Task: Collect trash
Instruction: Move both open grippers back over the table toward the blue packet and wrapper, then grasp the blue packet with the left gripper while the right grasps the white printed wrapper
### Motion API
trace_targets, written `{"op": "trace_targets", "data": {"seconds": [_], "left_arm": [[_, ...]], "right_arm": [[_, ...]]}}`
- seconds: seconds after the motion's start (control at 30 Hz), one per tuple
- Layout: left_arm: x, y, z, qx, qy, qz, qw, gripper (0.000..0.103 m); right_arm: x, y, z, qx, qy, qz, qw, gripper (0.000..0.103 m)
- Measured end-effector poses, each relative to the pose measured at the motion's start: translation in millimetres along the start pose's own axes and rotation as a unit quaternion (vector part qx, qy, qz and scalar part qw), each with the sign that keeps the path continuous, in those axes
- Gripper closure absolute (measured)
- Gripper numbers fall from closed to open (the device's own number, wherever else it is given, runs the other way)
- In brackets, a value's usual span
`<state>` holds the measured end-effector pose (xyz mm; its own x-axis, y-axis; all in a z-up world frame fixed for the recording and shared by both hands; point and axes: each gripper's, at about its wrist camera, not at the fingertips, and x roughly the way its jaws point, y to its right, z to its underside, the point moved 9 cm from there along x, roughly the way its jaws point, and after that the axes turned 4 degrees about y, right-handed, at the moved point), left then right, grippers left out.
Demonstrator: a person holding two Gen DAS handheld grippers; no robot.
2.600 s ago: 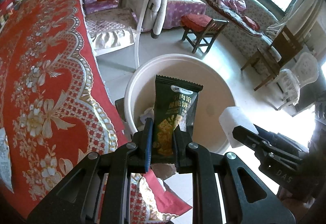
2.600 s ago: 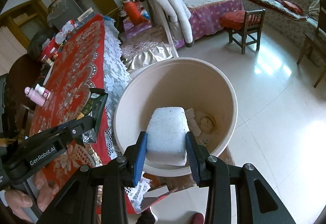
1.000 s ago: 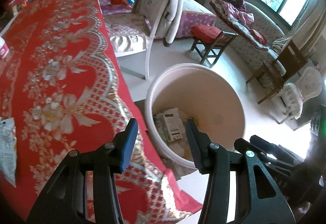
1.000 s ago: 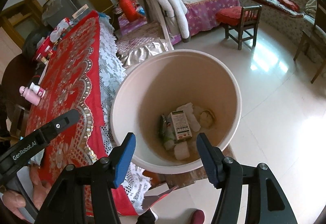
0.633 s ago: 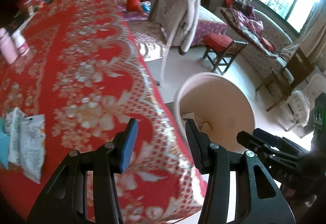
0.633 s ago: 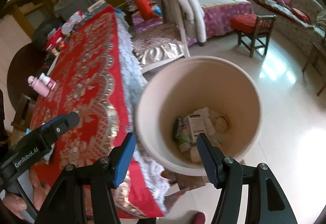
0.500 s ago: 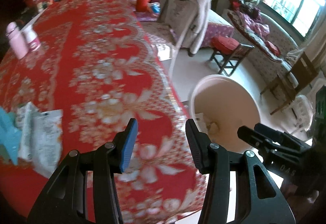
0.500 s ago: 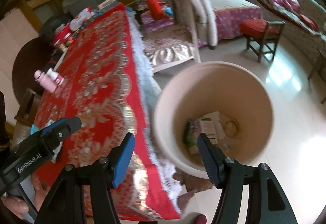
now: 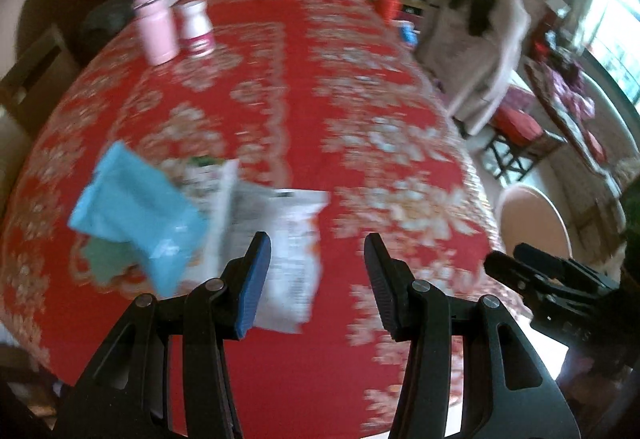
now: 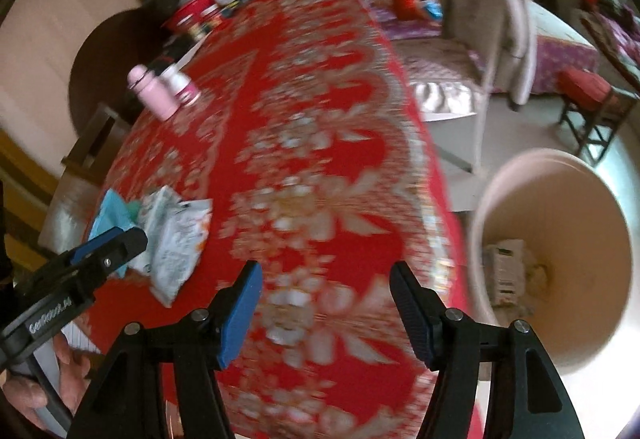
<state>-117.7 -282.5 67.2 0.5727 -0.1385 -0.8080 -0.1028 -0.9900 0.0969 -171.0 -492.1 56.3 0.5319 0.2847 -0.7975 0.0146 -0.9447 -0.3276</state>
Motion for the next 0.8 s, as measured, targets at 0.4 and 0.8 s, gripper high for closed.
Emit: {"op": "trace_targets", "data": {"seconds": [0.4,0.8], "left_arm": [[-5.6,-96.6,7.9,-0.059,-0.006,-0.048,0.9971,0.056],[-11.9,-161.4,14.8,-0.087,-0.017,-0.078,0.9930,0.056]], "right_arm": [[36.2,-88.1,-3.2,-0.065,-0.028,-0.046,0.996,0.039],[67.6,-133.0,1.2,-0.092,-0.060,-0.069,0.992,0.037]]}}
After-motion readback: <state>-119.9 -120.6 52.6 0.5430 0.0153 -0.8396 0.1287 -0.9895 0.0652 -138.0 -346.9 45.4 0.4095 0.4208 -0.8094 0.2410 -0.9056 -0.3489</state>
